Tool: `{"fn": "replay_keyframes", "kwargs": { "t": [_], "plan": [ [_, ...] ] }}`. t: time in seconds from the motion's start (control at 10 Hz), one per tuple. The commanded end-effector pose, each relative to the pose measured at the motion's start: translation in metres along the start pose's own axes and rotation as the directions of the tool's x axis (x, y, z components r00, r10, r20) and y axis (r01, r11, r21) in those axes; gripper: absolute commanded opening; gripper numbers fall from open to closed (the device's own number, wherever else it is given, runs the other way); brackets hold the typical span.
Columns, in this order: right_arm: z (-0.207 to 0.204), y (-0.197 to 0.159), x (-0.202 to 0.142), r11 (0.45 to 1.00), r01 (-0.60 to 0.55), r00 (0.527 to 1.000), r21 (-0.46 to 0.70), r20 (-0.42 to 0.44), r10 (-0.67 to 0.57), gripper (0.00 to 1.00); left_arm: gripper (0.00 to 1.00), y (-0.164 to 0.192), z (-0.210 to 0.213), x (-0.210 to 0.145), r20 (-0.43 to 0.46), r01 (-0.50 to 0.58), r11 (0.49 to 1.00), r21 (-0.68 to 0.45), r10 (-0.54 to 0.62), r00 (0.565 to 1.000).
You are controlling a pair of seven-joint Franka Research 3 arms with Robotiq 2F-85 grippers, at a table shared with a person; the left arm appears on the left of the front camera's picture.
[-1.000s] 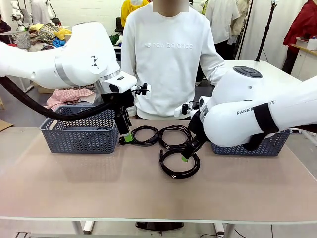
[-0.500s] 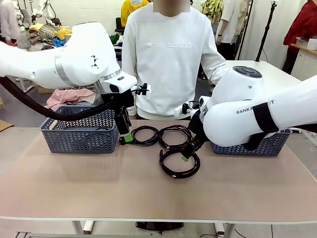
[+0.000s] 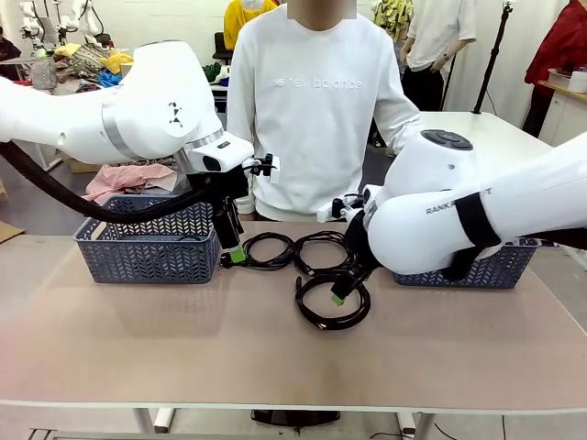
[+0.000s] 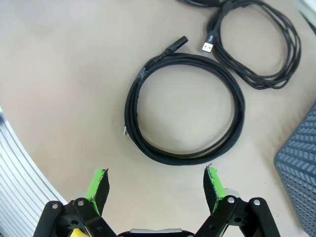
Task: Organize the cables according to human instructions.
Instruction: Pick up a bundle of cables and place it in the basket indicated by the human.
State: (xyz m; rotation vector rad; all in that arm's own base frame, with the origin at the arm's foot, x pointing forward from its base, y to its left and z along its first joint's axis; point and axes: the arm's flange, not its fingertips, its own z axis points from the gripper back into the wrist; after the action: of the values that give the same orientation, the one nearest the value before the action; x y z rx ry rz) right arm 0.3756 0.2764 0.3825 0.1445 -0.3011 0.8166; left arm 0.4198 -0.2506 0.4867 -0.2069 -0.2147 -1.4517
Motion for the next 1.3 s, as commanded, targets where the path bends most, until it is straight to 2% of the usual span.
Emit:
{"fn": "replay_keyframes", "kwargs": {
  "t": [0.0,0.5,0.8,1.2],
  "plan": [
    [-0.013,0.009,0.025,0.999,0.044,0.998,-0.030,-0.034,-0.045,1.00,1.00,-0.001,0.000,-0.001,0.001,0.000,1.000,0.002,0.000,1.000],
    [-0.047,0.026,0.060,0.992,0.119,0.990,-0.038,-0.077,-0.121,1.00,1.00,-0.001,0.000,-0.001,0.001,0.000,1.000,0.002,0.000,1.000],
    [-0.064,0.039,0.077,0.994,0.096,0.990,-0.051,-0.102,-0.101,1.00,1.00,-0.001,0.000,-0.001,0.001,0.000,1.000,0.002,0.000,1.000],
    [-0.081,0.035,0.084,0.993,0.109,0.984,-0.052,-0.135,-0.115,1.00,1.00,-0.001,0.000,-0.001,0.001,0.000,1.000,0.002,0.000,1.000]
  ]
}}
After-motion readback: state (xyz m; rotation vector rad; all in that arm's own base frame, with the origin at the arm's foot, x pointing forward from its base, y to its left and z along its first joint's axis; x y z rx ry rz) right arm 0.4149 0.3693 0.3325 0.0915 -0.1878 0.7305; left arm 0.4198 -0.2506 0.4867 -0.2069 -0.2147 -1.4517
